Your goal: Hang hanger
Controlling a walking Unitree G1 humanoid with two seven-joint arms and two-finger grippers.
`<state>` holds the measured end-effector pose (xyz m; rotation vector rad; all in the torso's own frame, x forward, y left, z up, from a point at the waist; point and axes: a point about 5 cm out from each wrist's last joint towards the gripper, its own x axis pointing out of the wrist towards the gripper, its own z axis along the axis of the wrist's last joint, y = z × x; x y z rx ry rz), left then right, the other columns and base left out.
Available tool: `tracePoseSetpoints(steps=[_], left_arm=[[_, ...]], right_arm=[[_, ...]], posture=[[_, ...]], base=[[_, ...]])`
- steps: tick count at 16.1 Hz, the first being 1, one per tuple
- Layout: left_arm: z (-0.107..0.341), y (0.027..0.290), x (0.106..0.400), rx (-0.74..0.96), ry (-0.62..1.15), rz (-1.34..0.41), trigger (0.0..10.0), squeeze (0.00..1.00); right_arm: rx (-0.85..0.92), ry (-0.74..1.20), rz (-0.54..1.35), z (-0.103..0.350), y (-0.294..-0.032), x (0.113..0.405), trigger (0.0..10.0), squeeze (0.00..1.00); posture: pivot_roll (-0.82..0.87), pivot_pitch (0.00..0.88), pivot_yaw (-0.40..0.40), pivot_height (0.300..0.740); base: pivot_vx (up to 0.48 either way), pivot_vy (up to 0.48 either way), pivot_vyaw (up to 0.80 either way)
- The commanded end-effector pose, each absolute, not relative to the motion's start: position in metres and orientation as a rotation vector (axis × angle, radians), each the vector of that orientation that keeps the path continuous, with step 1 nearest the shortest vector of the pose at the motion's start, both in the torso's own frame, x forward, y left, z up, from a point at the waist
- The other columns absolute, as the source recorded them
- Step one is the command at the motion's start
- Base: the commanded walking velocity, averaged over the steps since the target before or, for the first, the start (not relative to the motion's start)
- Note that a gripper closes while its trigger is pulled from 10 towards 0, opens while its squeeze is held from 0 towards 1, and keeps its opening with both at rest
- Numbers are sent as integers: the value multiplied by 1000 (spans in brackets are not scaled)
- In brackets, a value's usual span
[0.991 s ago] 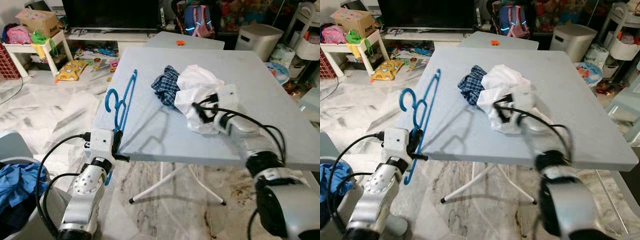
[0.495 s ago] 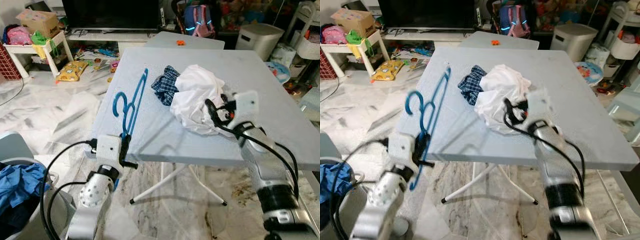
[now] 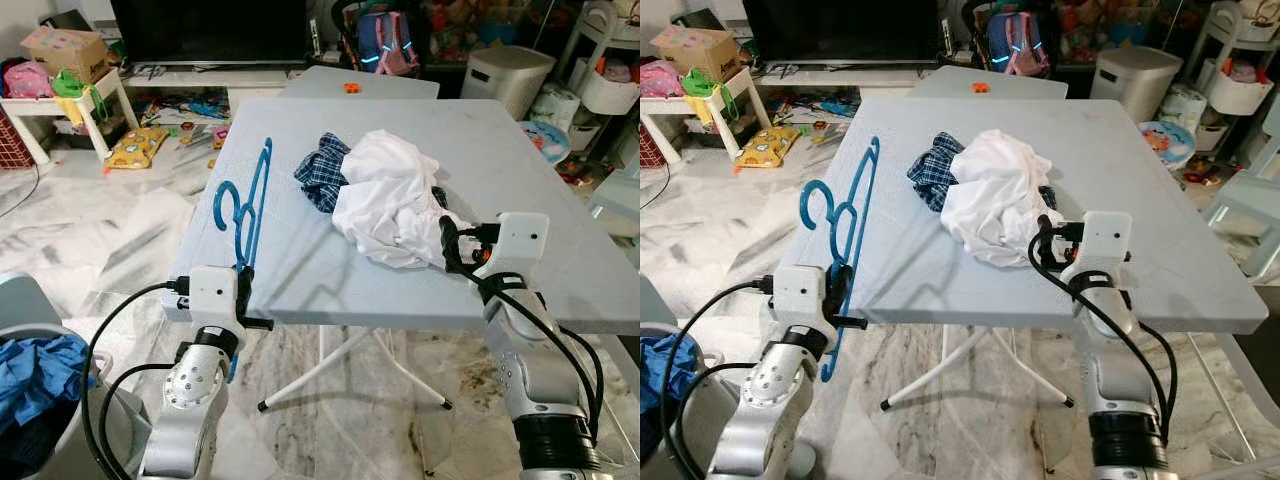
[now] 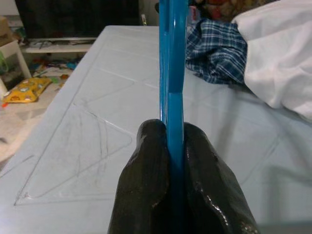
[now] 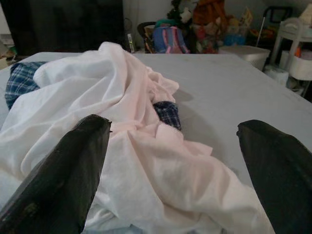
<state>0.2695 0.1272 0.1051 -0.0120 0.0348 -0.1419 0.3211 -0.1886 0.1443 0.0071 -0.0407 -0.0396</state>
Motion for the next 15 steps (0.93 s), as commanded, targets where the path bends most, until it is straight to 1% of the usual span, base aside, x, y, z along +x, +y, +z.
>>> tracePoseSetpoints(steps=[1,8,15], left_arm=[[103,122,269,-12,51,-162,10000,0],[101,121,272,-13,70,-160,10000,0],[99,119,273,-8,83,-173,10000,0]], right_arm=[[3,-33,-12,145,-184,319,10000,0],[34,-11,-14,147,-181,322,10000,0],[60,4,-21,146,-182,322,10000,0]], posture=[[-131,0,15,740],[-134,0,14,740],[-136,0,16,740]], base=[[0,0,0],[0,0,0],[-304,0,0]])
